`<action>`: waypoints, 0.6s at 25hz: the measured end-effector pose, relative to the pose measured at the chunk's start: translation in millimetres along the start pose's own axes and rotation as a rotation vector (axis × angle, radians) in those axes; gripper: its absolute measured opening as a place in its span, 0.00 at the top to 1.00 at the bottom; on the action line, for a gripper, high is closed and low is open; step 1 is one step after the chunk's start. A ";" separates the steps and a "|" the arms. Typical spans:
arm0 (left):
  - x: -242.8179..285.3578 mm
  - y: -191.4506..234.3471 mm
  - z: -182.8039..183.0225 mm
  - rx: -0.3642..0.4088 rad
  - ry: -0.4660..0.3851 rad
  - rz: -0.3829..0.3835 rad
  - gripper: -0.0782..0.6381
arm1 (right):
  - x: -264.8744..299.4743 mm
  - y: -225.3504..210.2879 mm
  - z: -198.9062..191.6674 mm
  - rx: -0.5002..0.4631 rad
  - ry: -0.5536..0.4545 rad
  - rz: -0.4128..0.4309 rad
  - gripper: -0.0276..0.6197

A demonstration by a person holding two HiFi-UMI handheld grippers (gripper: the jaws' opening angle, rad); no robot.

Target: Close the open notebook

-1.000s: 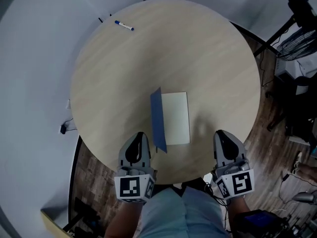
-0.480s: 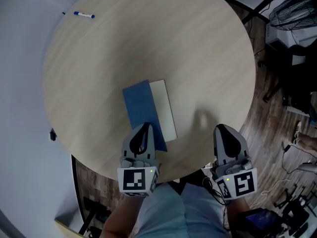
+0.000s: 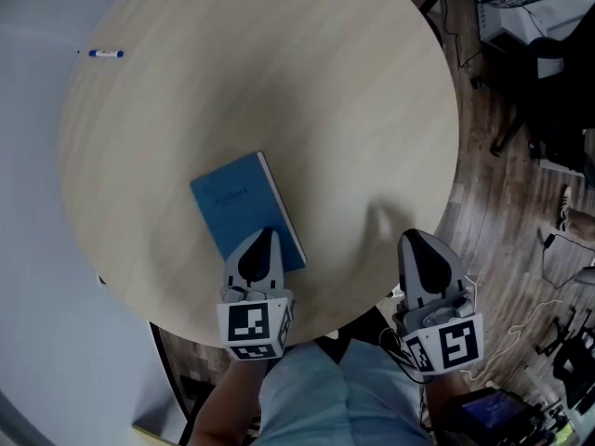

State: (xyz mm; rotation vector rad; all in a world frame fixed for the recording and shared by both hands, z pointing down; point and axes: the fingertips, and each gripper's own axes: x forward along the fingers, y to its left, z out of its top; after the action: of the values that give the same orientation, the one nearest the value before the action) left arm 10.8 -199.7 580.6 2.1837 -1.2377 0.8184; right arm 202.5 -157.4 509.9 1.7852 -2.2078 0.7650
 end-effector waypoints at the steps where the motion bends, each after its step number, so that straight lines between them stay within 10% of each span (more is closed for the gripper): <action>1: 2.9 -3.5 -2.4 0.004 0.018 0.001 0.86 | -3.1 -5.9 -0.2 0.005 -0.002 -0.005 0.88; 15: 16.7 -13.4 -8.8 0.011 0.182 -0.028 0.86 | -25.7 -30.5 3.7 0.022 -0.031 -0.027 0.88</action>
State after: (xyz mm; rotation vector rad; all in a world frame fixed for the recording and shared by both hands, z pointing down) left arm 27.1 -197.2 596.9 2.0786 -1.1126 0.9903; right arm 238.6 -141.5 503.0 1.8456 -2.1978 0.7644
